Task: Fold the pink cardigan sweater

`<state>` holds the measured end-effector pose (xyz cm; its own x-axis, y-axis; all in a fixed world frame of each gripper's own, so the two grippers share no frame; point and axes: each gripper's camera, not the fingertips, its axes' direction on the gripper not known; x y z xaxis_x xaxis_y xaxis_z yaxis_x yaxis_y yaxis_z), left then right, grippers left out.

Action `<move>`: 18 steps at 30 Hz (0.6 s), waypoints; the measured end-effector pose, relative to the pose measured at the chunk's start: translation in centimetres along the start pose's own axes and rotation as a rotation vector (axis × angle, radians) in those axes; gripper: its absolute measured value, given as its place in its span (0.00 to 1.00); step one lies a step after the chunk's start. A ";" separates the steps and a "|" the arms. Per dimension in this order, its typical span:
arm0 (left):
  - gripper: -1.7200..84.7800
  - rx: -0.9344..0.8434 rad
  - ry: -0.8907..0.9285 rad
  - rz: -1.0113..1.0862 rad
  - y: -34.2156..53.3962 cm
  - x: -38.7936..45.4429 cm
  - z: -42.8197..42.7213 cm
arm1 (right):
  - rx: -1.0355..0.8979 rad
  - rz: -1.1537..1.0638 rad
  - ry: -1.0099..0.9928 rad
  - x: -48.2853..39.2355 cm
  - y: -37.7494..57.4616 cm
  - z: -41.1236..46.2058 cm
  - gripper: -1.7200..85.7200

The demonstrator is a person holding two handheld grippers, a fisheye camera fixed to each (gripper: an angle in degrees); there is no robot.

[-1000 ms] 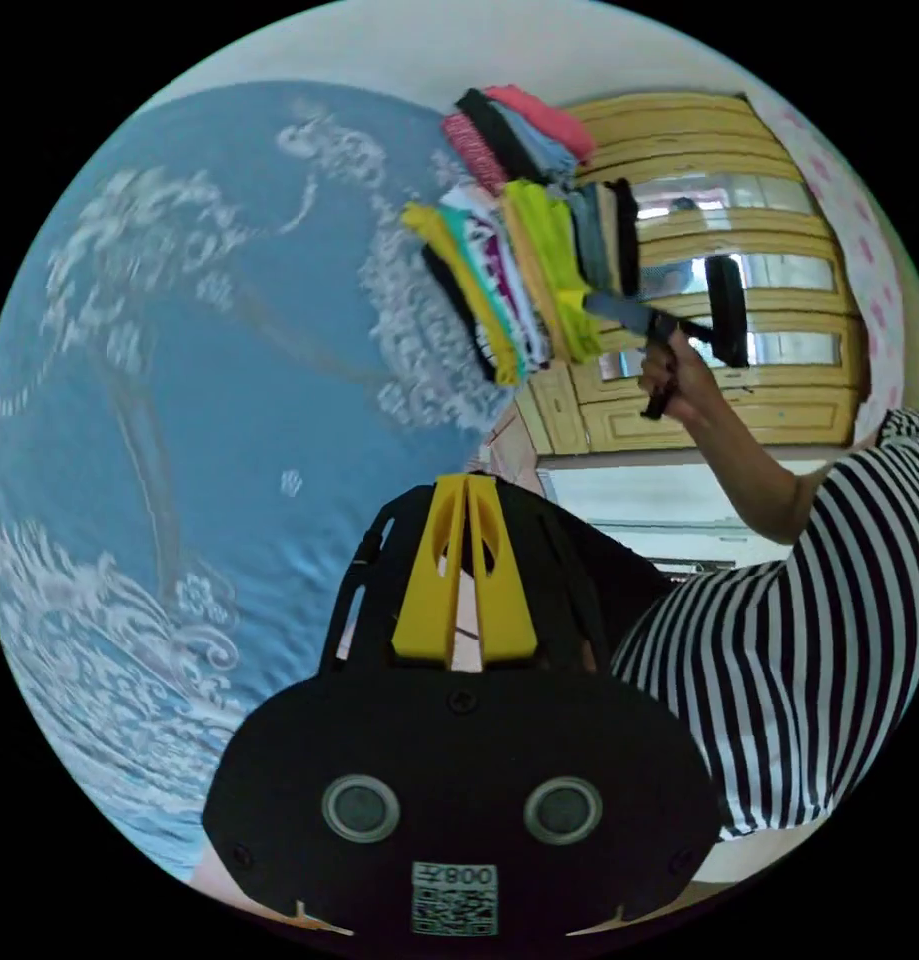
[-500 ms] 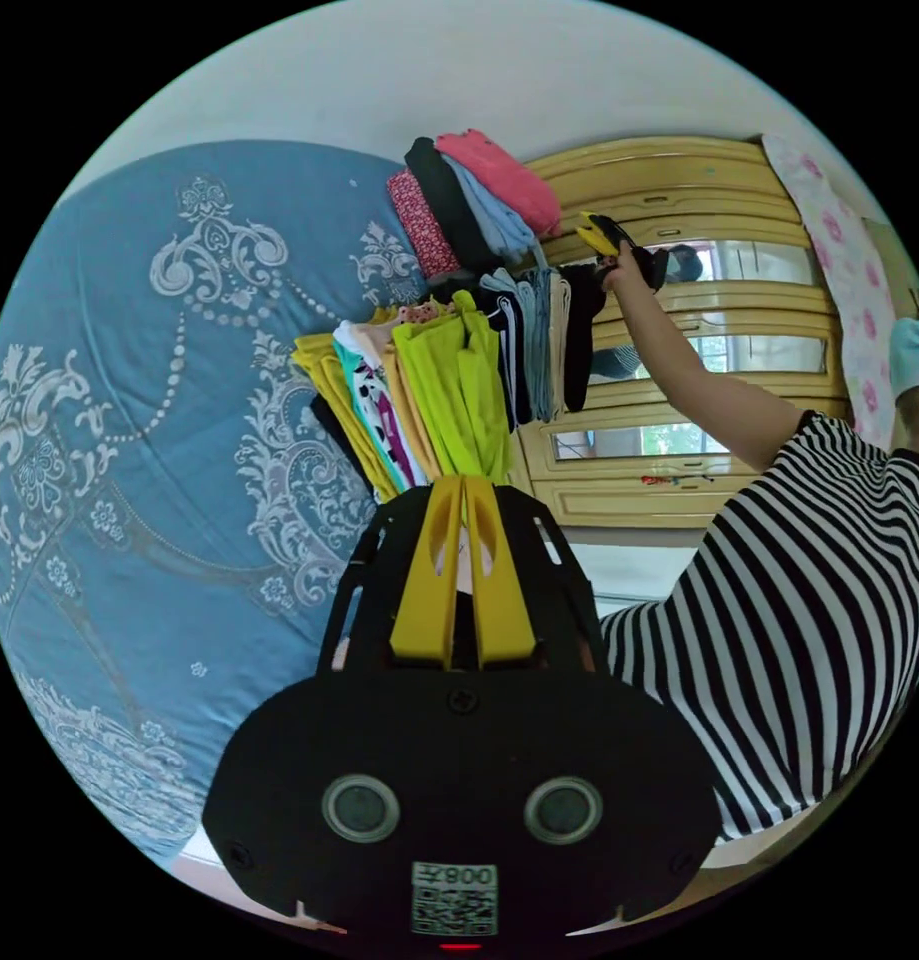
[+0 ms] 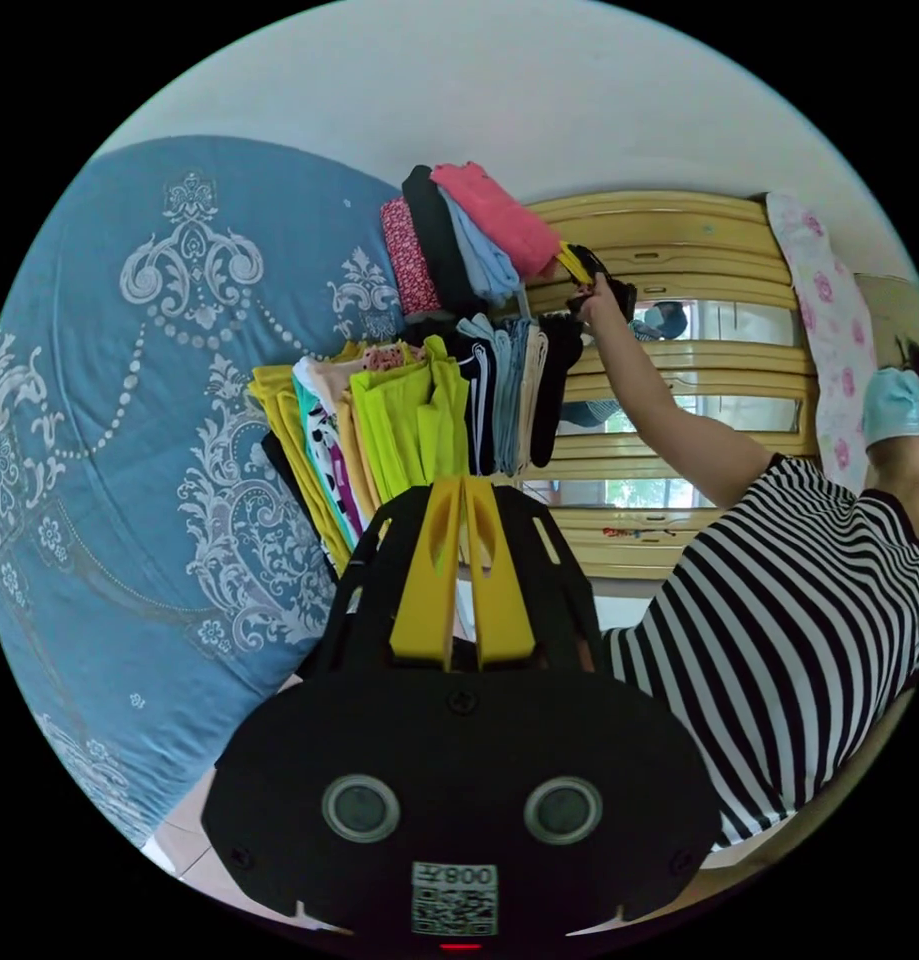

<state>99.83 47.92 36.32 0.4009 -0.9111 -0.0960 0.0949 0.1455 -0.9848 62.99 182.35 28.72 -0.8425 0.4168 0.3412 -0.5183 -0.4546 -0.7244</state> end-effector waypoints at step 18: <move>0.02 0.131 -0.074 -0.334 13.2 -2.6 -14.9 | -1.292 -1.011 -0.401 -39.7 45.4 29.5 0.02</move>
<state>86.51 46.43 21.45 0.3924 -0.8870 0.2433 0.3456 -0.1029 -0.9327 68.60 121.96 -0.07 -0.3589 -0.1872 0.9144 -0.5552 0.8303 -0.0479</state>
